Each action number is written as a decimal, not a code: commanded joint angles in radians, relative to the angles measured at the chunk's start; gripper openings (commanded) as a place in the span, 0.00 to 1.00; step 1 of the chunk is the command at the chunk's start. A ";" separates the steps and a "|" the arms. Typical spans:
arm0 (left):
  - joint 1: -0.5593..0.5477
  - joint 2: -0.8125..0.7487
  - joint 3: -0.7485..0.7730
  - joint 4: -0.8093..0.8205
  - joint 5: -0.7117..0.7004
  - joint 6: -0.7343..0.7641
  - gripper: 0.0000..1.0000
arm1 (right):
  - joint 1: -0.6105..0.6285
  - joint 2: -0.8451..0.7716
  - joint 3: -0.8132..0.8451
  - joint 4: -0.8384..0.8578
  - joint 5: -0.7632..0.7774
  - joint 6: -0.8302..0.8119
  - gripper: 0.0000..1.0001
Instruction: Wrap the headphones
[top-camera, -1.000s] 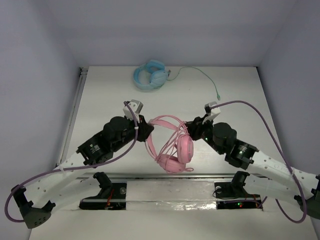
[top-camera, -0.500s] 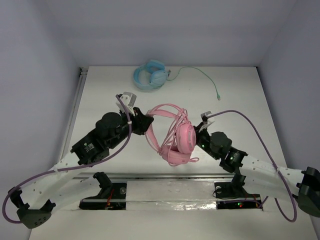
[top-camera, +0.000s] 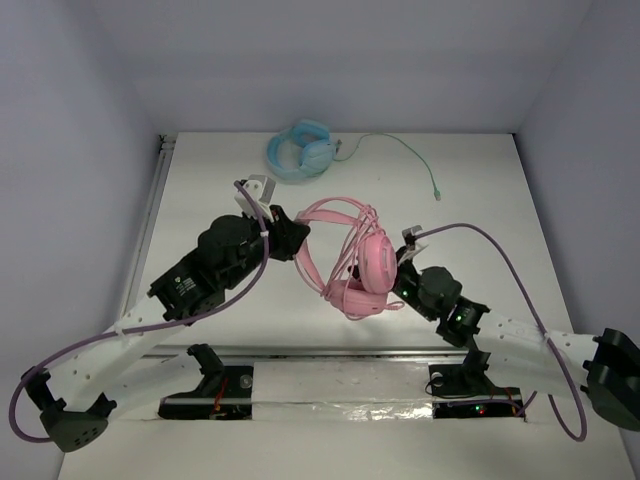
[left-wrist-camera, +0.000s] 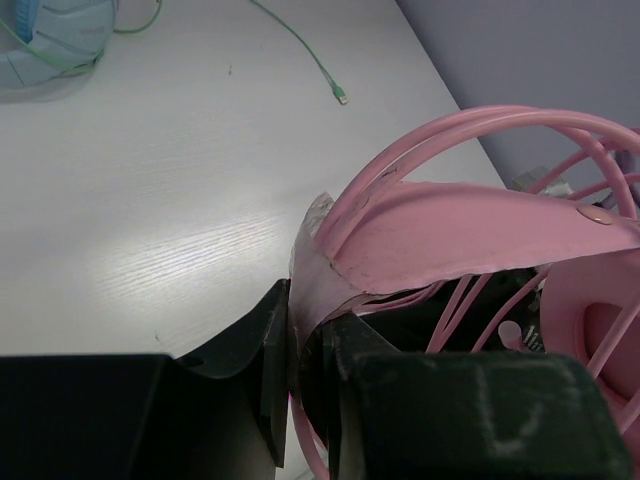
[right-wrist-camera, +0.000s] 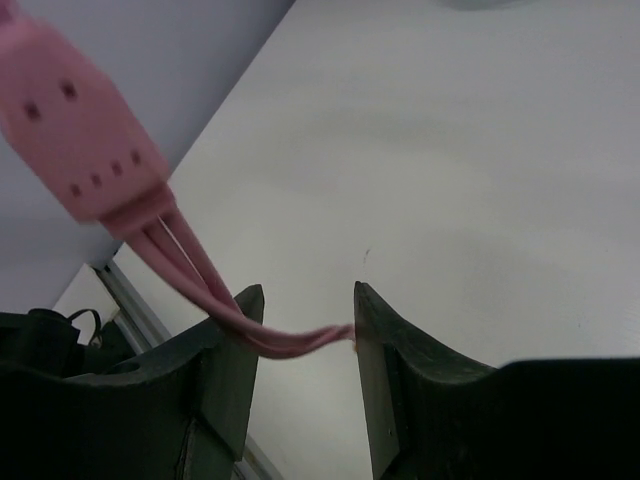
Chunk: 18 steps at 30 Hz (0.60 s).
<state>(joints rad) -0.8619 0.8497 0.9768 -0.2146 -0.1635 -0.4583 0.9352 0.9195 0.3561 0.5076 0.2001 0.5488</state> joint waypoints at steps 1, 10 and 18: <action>0.011 -0.017 0.095 0.158 0.016 -0.077 0.00 | -0.009 0.018 -0.031 0.112 -0.002 0.043 0.47; 0.038 0.017 0.131 0.201 0.058 -0.091 0.00 | -0.009 0.032 -0.072 0.192 0.041 0.077 0.49; 0.047 0.034 0.141 0.204 0.076 -0.098 0.00 | -0.009 0.055 -0.042 0.189 0.136 0.037 0.49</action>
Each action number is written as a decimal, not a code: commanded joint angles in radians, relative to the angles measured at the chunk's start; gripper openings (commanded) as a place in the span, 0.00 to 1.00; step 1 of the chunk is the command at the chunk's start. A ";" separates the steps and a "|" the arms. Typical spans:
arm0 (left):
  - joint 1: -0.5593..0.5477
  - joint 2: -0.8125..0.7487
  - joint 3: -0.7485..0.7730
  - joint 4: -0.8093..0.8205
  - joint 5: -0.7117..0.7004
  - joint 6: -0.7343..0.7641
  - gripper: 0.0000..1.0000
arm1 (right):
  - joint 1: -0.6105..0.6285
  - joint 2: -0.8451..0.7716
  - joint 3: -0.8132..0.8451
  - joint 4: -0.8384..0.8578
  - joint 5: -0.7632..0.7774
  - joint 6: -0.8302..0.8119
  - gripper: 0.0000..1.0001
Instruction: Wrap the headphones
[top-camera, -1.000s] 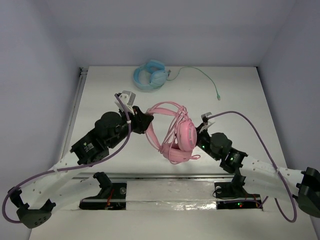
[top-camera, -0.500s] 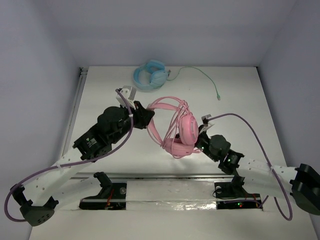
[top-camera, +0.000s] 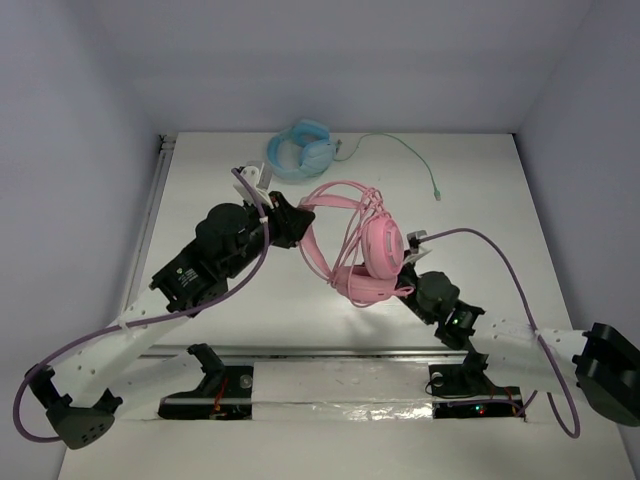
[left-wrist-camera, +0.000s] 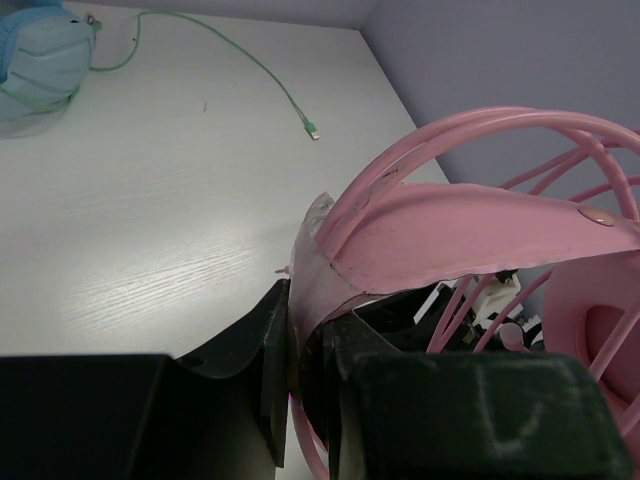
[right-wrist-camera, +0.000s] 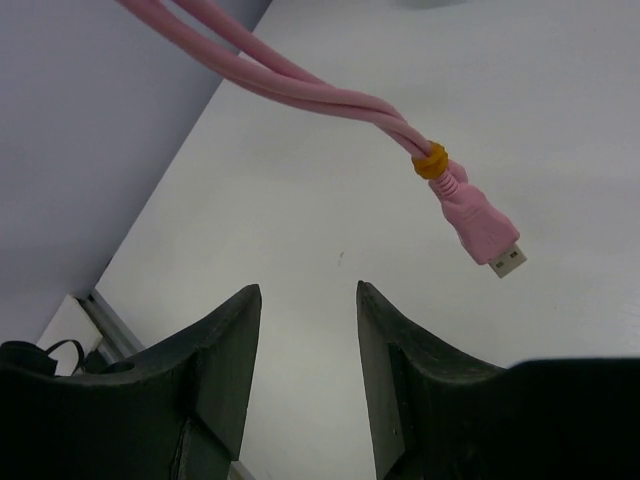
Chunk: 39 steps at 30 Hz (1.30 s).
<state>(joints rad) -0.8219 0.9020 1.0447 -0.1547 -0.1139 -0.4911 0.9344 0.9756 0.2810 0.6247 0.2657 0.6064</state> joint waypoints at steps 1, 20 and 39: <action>0.007 -0.015 0.075 0.142 0.026 -0.066 0.00 | -0.008 -0.008 0.032 0.047 0.082 -0.016 0.49; 0.026 -0.023 0.063 0.147 0.045 -0.079 0.00 | -0.008 -0.100 0.112 -0.122 0.096 -0.097 0.55; 0.026 -0.037 0.052 0.171 0.054 -0.092 0.00 | -0.111 0.101 0.136 0.072 -0.016 -0.120 0.45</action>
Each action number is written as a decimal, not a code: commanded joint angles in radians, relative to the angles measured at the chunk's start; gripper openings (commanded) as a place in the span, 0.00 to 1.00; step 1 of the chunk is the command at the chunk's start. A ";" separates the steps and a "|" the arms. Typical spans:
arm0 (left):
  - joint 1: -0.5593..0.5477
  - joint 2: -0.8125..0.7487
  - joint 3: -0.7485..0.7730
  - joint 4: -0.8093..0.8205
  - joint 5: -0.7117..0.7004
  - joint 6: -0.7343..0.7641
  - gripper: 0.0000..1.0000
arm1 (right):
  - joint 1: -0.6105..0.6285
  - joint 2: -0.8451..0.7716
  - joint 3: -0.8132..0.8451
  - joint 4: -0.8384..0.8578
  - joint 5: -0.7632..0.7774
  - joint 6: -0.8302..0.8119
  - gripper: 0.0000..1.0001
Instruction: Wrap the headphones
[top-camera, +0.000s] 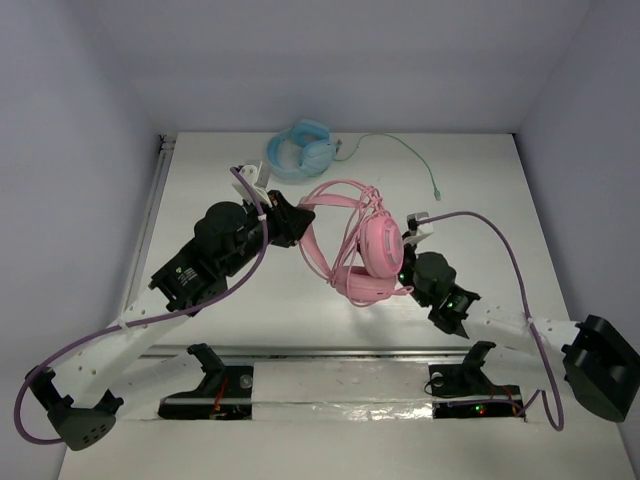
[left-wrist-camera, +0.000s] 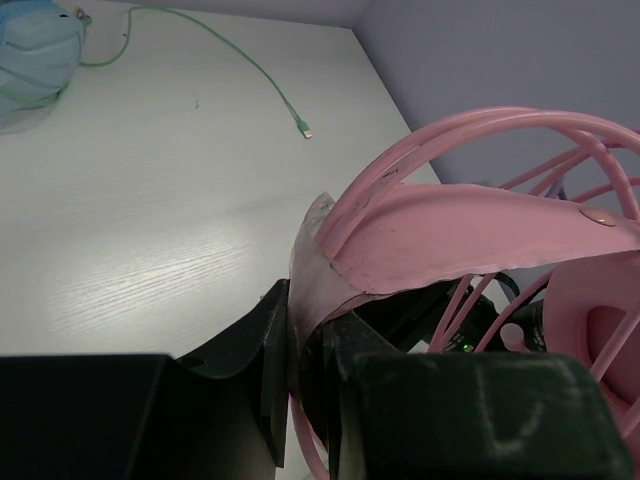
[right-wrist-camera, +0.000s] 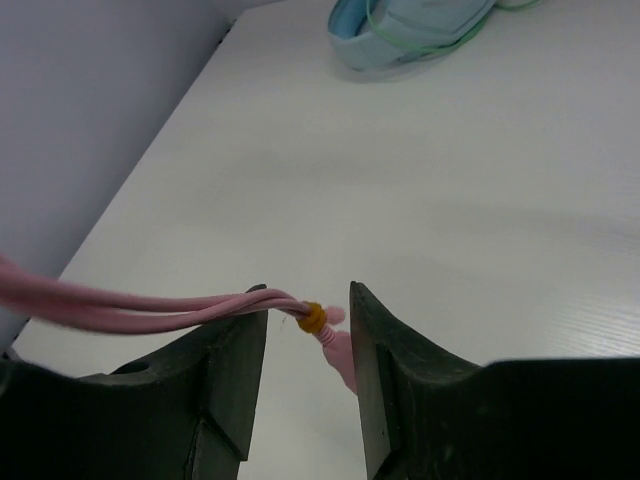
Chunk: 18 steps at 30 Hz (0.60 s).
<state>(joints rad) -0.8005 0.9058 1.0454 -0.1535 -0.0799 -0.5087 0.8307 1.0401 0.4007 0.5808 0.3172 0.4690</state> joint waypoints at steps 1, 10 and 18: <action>0.004 -0.039 0.051 0.170 0.022 -0.076 0.00 | -0.007 0.052 0.015 0.151 -0.073 0.028 0.44; 0.004 -0.030 0.059 0.166 0.011 -0.093 0.00 | -0.007 0.198 -0.028 0.388 -0.165 0.117 0.21; 0.024 0.010 0.022 0.244 -0.079 -0.135 0.00 | -0.007 0.140 -0.092 0.409 -0.205 0.236 0.00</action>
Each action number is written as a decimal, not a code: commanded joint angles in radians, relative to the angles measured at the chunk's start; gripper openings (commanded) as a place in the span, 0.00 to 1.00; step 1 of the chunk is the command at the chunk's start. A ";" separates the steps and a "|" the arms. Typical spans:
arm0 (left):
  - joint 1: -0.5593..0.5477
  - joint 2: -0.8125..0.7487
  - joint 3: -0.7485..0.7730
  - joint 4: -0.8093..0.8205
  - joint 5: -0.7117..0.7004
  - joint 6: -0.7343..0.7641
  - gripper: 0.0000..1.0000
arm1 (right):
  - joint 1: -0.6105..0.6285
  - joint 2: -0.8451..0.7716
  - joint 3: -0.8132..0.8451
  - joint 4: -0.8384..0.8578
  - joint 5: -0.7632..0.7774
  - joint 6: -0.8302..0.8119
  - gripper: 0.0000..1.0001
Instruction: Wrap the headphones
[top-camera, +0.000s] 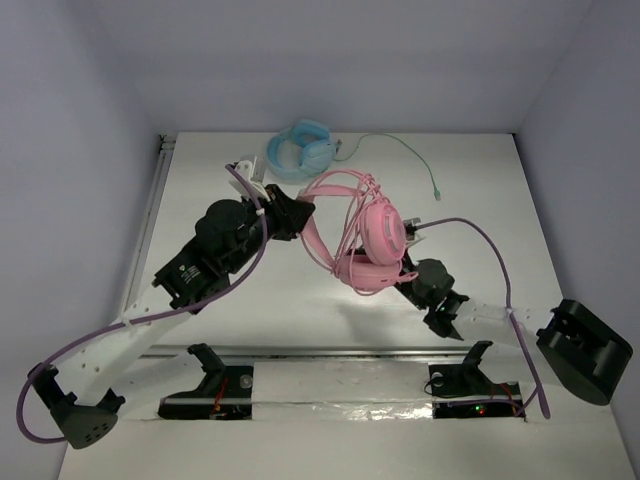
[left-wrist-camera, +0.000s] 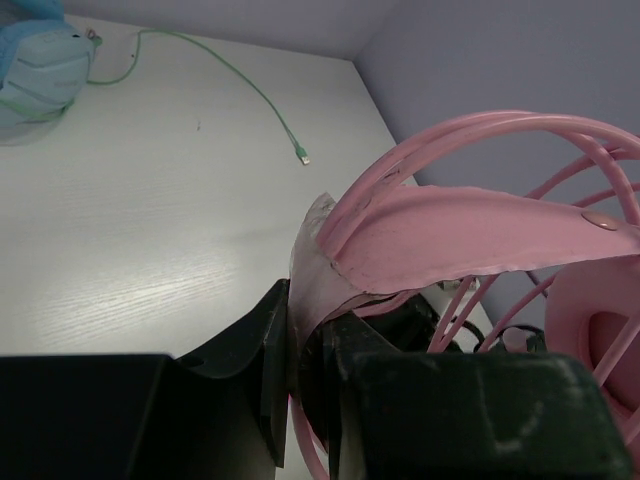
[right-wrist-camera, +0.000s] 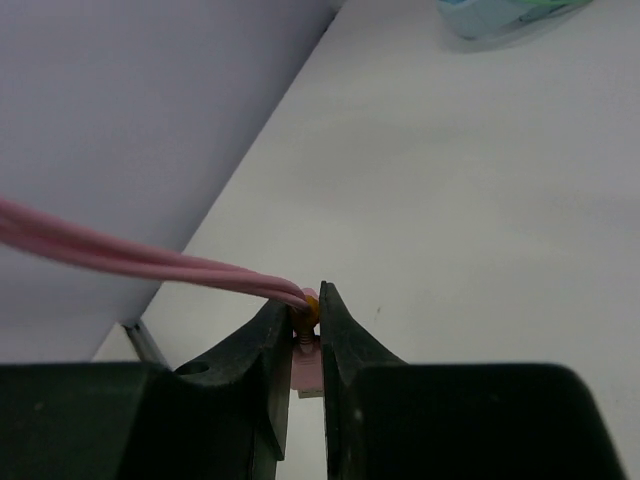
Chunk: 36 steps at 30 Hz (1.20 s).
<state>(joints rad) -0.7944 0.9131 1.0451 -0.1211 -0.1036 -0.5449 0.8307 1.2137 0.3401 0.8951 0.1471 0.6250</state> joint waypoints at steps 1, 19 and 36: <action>0.018 0.006 0.013 0.237 -0.098 -0.110 0.00 | -0.007 -0.045 -0.045 0.096 -0.050 0.108 0.00; 0.176 0.389 -0.069 0.620 -0.255 -0.326 0.00 | -0.007 -0.007 -0.112 0.313 -0.326 0.467 0.00; -0.002 0.291 -0.430 0.778 -0.458 -0.270 0.00 | -0.007 0.171 0.043 0.496 -0.115 0.676 0.00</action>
<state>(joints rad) -0.7578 1.3033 0.6392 0.4908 -0.4870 -0.8055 0.8192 1.3506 0.3115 1.2133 -0.0551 1.2308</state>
